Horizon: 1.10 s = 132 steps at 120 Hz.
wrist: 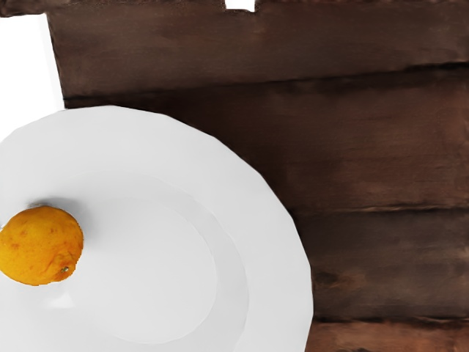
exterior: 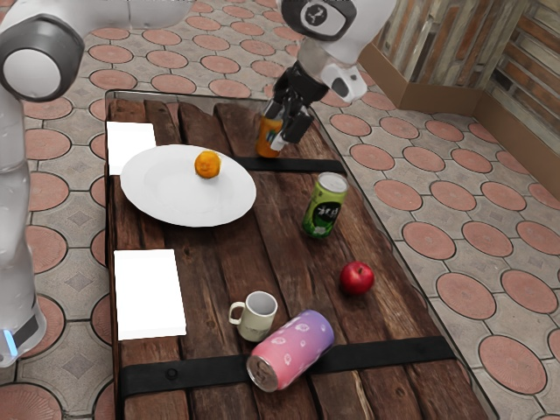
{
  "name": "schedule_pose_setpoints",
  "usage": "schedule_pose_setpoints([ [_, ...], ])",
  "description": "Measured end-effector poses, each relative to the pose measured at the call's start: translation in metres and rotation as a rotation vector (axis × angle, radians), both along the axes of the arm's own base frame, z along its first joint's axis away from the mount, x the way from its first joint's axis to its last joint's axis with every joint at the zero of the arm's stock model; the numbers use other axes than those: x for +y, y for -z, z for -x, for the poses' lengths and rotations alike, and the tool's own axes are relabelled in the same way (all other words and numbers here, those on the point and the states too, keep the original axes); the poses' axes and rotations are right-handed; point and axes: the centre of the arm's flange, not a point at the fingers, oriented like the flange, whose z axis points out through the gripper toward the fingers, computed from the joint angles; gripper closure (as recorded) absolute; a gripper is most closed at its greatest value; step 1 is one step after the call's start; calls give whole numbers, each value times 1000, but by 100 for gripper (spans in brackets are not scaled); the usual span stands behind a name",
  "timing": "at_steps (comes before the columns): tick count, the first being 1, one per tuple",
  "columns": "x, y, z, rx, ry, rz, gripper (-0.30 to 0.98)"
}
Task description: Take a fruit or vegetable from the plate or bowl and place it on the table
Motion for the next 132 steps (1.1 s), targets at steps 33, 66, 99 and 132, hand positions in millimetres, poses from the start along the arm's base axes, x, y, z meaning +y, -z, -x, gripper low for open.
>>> schedule_pose_setpoints([
  [33,-61,-15,-35,-301,183,37,0],
  [66,73,53,60,-283,-28,64,0],
  [99,164,128,110,-298,-188,147,0],
  [132,154,147,151,-346,-157,167,0],
])
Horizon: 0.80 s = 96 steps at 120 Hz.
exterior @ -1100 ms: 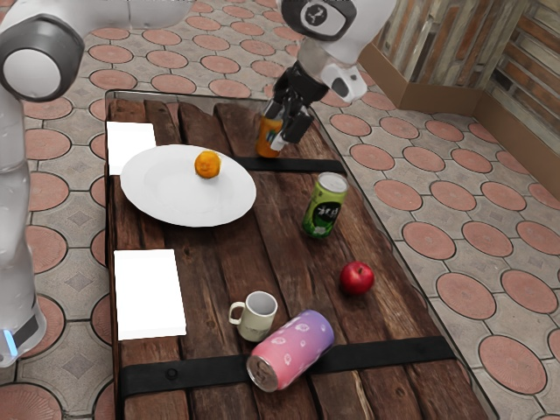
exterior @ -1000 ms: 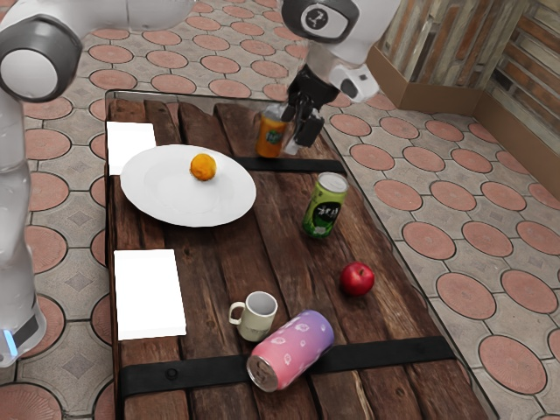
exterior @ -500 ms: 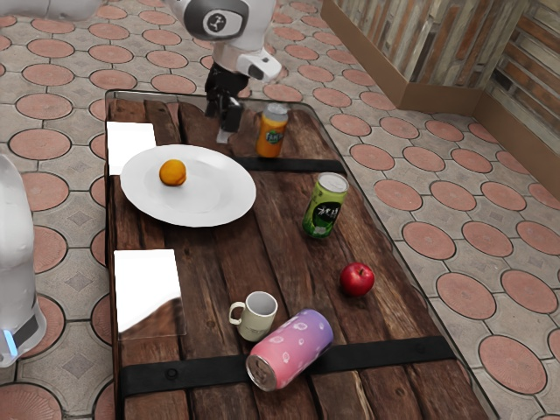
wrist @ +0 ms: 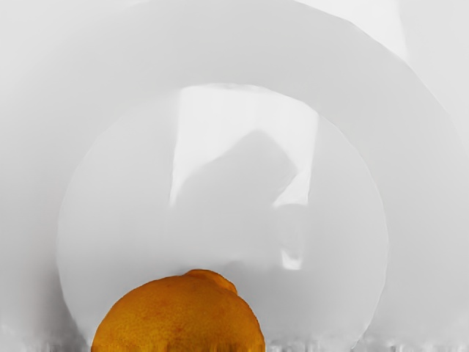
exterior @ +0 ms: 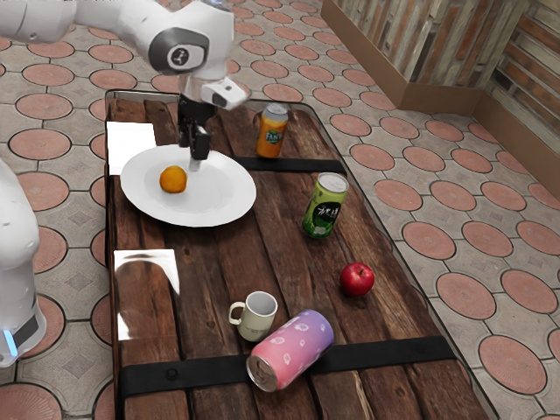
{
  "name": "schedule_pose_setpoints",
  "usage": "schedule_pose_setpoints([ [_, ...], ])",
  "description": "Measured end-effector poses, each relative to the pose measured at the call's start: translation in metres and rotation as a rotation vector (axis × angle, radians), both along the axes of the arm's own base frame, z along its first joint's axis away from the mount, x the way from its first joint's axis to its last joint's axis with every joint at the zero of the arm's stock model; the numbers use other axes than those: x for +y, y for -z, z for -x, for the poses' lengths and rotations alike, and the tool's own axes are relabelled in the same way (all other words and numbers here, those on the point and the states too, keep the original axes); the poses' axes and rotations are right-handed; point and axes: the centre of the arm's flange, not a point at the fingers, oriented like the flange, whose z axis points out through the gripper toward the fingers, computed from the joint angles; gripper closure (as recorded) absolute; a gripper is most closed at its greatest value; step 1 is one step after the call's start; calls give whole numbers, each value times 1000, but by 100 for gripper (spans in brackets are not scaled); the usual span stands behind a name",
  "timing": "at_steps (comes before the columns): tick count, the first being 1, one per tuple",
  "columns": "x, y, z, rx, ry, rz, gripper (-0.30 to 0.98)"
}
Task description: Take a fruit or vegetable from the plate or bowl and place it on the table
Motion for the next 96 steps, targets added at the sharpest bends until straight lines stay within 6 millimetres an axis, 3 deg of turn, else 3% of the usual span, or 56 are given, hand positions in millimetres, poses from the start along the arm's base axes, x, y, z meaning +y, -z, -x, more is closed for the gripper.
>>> schedule_pose_setpoints([
  [20,0,21,20,13,-15,24,0],
  [44,-2,5,25,-1,-16,42,0],
  [76,10,15,38,35,-70,86,0],
  [96,10,18,36,34,-75,92,0],
])
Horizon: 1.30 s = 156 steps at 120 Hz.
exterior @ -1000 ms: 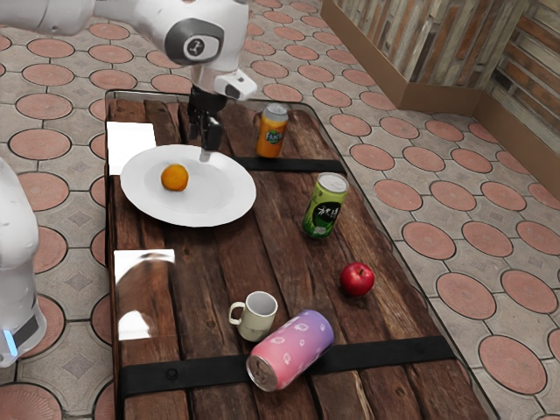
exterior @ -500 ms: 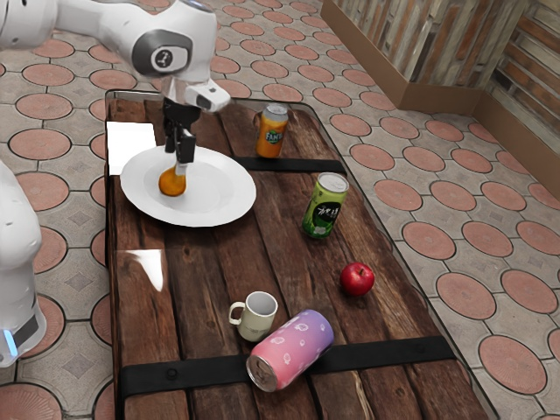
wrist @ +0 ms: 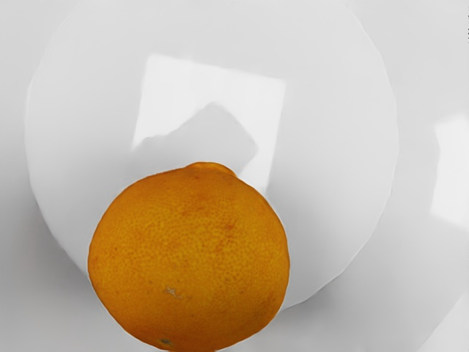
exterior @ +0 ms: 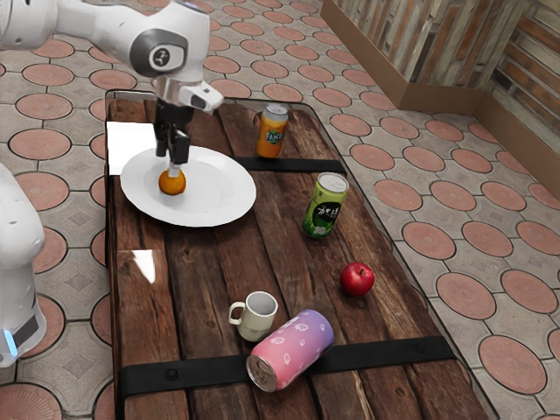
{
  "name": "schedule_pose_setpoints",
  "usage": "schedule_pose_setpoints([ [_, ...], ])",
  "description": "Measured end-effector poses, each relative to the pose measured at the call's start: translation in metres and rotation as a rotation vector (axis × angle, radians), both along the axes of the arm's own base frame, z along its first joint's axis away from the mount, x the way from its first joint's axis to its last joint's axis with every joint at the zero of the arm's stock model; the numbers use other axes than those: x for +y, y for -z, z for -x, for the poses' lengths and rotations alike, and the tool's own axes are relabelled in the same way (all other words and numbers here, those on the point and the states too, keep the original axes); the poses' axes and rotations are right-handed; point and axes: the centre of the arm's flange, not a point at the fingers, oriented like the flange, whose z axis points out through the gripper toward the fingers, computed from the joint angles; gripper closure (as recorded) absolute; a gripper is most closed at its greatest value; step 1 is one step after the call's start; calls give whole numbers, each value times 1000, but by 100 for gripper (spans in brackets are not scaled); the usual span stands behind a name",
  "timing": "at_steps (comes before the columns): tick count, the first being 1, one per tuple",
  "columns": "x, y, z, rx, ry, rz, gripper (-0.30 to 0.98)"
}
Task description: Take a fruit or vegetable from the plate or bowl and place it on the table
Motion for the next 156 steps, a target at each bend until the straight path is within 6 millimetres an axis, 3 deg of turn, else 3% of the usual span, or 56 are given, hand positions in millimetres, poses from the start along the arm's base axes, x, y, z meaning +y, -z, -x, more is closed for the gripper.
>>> schedule_pose_setpoints([
  [32,2,22,-10,15,-16,32,0],
  [90,0,52,-7,18,-52,67,1],
  [120,-2,50,-12,-4,-58,45,29],
  [140,-13,31,-22,-36,-34,1,35],
  [156,-33,-25,-43,-106,21,-75,36],
])
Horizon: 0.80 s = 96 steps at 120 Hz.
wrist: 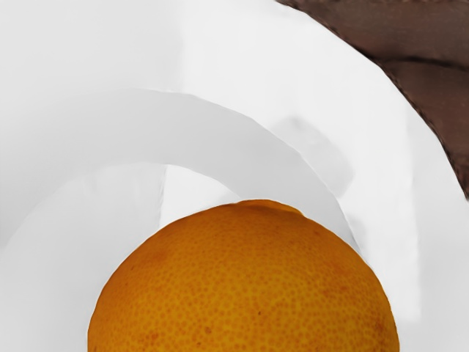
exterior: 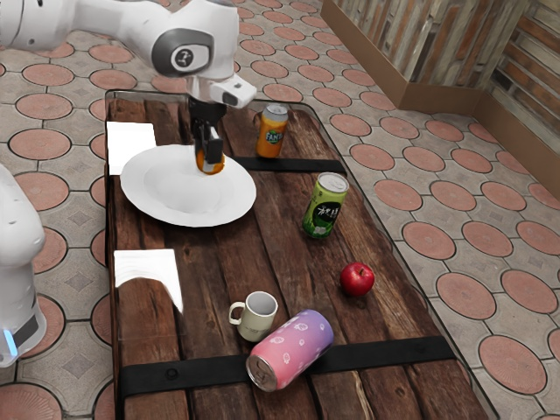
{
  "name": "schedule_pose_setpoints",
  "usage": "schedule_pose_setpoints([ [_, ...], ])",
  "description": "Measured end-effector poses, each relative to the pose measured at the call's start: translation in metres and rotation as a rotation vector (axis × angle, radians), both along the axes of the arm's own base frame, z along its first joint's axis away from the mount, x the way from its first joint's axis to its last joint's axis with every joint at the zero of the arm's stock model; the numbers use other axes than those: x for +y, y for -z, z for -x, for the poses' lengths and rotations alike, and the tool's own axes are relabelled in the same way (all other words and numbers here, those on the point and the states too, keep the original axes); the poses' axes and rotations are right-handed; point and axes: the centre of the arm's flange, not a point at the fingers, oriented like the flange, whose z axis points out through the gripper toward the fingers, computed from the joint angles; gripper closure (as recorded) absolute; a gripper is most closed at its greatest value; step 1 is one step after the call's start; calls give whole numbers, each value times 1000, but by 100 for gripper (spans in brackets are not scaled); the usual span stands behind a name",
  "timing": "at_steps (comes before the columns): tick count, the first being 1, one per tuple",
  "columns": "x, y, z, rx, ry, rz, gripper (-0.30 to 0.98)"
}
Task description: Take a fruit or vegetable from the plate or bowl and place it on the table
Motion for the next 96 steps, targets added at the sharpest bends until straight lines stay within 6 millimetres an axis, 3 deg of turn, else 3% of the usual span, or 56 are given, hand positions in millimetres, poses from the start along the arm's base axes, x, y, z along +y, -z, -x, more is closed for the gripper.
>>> schedule_pose_setpoints([
  [7,-14,-17,-14,-14,37,-25,35],
  [16,-38,-21,-40,4,101,-36,35],
  [33,-93,-10,-105,52,243,-32,35],
  [40,-108,2,-123,75,278,-18,35],
  [52,-119,18,-134,104,297,1,36],
  [67,-121,25,-137,114,296,16,16],
  [84,-122,24,-139,107,295,18,6],
  [87,-123,15,-142,89,299,10,5],
  [90,-125,-7,-148,49,313,-13,4],
  [96,-130,-90,-162,-74,340,-80,3],
])
